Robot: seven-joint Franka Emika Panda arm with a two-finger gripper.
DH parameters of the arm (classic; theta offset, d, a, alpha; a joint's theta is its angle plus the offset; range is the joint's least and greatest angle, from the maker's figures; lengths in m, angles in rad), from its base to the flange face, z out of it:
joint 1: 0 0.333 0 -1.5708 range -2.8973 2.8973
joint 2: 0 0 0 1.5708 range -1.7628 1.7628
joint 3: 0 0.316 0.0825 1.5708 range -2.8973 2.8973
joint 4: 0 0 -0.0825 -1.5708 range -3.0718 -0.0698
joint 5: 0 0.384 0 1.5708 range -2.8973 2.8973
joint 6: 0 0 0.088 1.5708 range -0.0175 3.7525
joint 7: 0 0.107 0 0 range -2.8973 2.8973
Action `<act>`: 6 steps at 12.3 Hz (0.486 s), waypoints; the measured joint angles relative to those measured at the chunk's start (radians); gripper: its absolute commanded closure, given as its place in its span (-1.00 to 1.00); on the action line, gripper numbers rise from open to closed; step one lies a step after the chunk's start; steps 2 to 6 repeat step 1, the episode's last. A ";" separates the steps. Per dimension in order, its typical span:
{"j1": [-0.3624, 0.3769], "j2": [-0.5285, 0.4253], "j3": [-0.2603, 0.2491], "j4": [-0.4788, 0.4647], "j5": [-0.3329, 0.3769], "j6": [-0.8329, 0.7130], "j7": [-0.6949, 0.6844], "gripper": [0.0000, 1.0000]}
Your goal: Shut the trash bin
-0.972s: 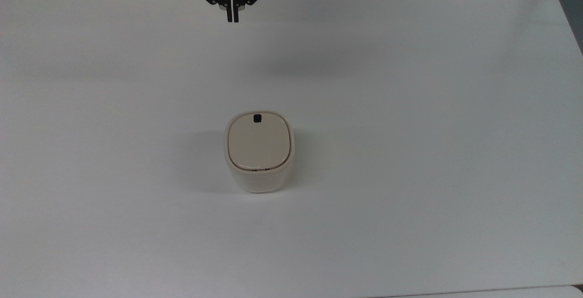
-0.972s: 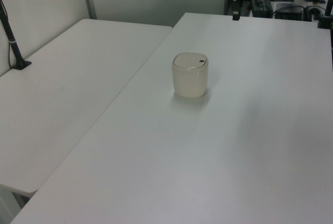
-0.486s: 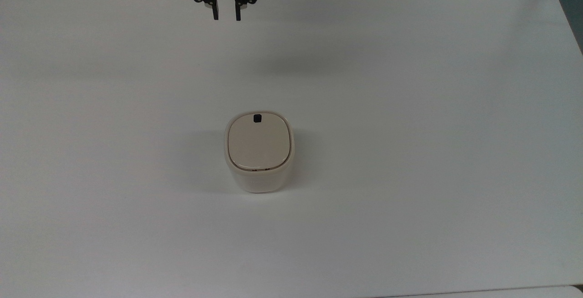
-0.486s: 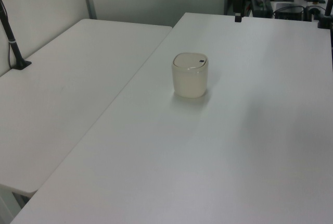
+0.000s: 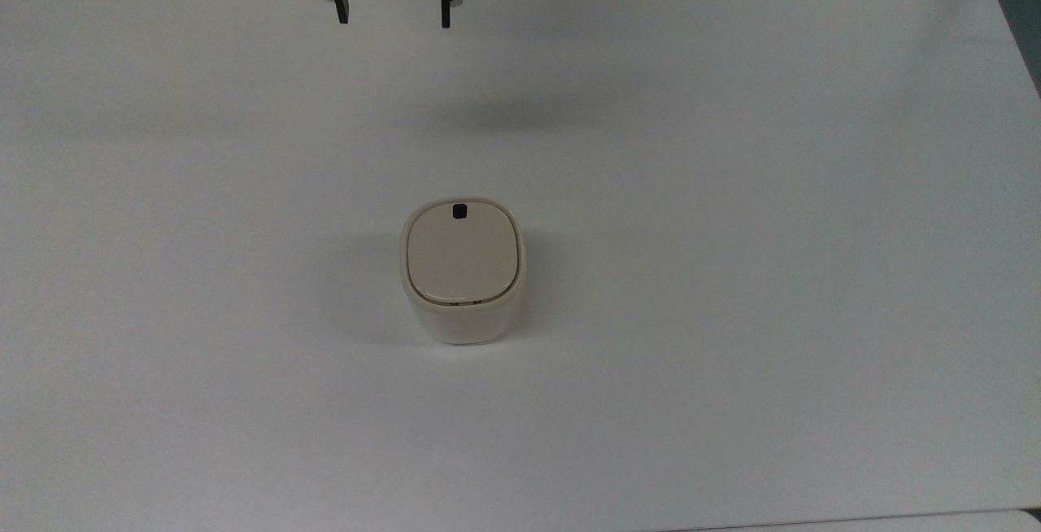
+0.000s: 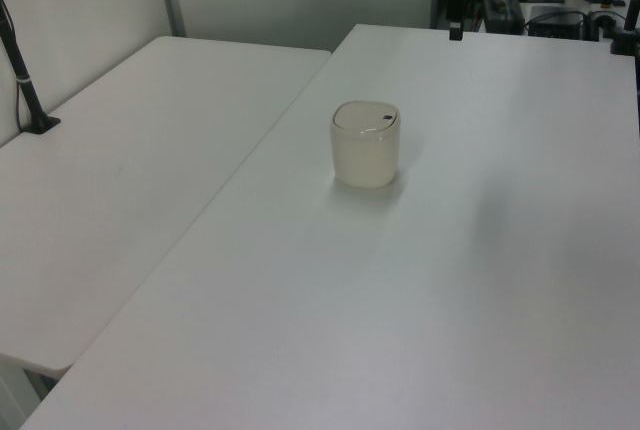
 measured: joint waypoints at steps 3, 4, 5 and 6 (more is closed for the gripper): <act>-0.005 -0.001 0.000 0.000 0.000 0.000 0.000 -1.00; -0.005 -0.001 0.000 0.000 0.000 0.000 0.000 -1.00; -0.005 -0.001 0.000 0.000 0.000 0.000 0.000 -1.00; -0.005 -0.001 0.000 0.000 0.000 0.000 0.000 -1.00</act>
